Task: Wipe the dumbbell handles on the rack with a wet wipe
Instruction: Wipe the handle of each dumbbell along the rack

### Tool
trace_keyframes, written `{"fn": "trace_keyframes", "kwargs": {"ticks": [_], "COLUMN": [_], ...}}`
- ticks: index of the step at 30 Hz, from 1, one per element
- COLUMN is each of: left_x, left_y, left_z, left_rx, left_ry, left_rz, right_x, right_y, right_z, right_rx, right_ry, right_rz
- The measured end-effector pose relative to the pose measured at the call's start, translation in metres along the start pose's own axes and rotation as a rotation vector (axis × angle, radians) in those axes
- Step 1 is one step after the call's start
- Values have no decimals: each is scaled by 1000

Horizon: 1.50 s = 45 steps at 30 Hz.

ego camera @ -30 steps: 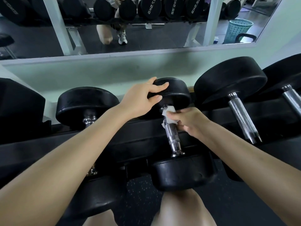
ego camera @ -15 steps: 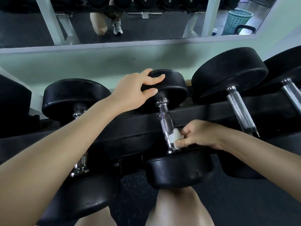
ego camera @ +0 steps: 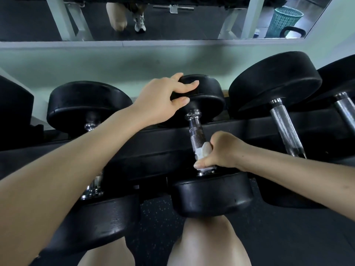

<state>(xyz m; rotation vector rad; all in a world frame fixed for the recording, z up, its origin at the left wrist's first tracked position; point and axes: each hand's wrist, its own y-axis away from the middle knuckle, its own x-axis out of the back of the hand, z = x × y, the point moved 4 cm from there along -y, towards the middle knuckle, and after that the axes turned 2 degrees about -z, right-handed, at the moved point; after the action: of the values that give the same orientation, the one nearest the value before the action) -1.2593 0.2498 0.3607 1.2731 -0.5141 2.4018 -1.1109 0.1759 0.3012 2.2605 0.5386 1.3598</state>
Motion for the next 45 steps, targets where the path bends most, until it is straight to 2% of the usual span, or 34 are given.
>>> {"fn": "trace_keyframes", "kwargs": {"ticks": [2, 4, 6, 8, 11, 14, 17, 22, 27, 28, 30, 33, 36, 41, 45], "left_x": [1, 2, 2, 3, 3, 2, 2, 1, 1, 1, 0, -2, -2, -4, -5], "left_y": [0, 0, -1, -2, -2, -2, -1, 0, -1, -2, -2, -2, -3, 0, 3], "left_z": [0, 0, -1, -1, -1, -1, -1, -2, -3, -3, -4, -6, -6, -7, -9], "left_rx": [-3, -6, -9, -13, -16, -21, -22, -18, -20, -18, -18, -23, -27, -25, -12], "left_ry": [6, 1, -3, -2, 7, 13, 26, 41, 56, 63, 72, 78, 75, 60, 77], "left_rz": [-6, -10, -14, -16, -9, -7, -9, -16, -20, -22, -20, -17, -9, 11, 30], "right_x": [-1, -4, -6, -8, -11, -8, -7, -5, 1, 2, -1, -6, -6, 0, 3], "right_y": [-7, -12, -19, -22, -15, -7, -1, 7, 15, 13, 11, 5, 4, 5, -2], "right_z": [12, 23, 31, 33, 30, 19, 1, 1, 10, 14, 17, 16, 15, 1, -6], "right_rx": [-34, -68, -80, -51, -47, -103, -110, -77, -104, -97, -88, -77, -51, -5, 2], "right_ry": [-189, -360, -443, -475, -473, -165, 3, -141, -686, -730, -630, -344, -331, -124, -201], "right_rz": [-80, -247, -362, -398, -288, -51, 0, -20, -238, -248, -208, 8, 111, 254, 293]}}
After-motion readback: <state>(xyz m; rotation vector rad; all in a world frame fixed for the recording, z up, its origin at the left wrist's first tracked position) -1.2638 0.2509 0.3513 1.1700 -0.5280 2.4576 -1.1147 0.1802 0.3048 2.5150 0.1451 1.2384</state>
